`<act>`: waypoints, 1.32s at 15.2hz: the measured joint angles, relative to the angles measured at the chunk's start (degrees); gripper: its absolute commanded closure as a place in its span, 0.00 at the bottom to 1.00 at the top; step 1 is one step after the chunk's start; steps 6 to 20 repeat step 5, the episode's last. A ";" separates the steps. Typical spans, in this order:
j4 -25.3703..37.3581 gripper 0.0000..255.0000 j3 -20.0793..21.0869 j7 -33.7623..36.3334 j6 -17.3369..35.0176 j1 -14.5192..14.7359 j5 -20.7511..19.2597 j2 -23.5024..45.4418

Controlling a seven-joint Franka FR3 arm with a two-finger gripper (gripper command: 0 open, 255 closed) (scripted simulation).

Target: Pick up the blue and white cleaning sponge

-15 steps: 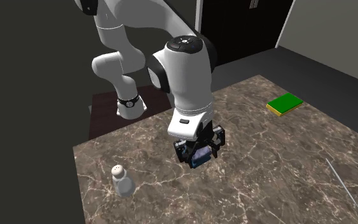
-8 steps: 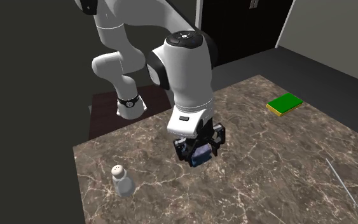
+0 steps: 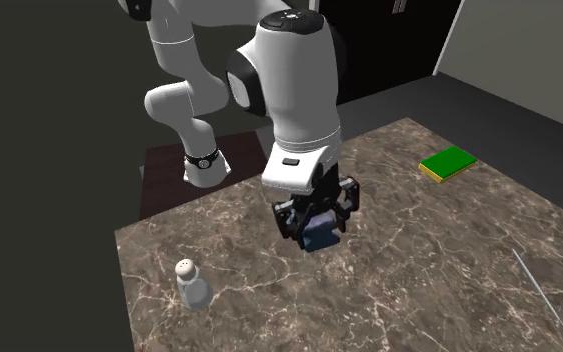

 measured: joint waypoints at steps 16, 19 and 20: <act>3.20 1.00 -0.06 0.14 -3.59 -0.07 -0.05 -0.38; 3.20 1.00 -0.06 0.14 -3.59 -0.07 -0.05 -0.38; 3.20 1.00 -0.06 0.14 -3.59 -0.07 -0.05 -0.38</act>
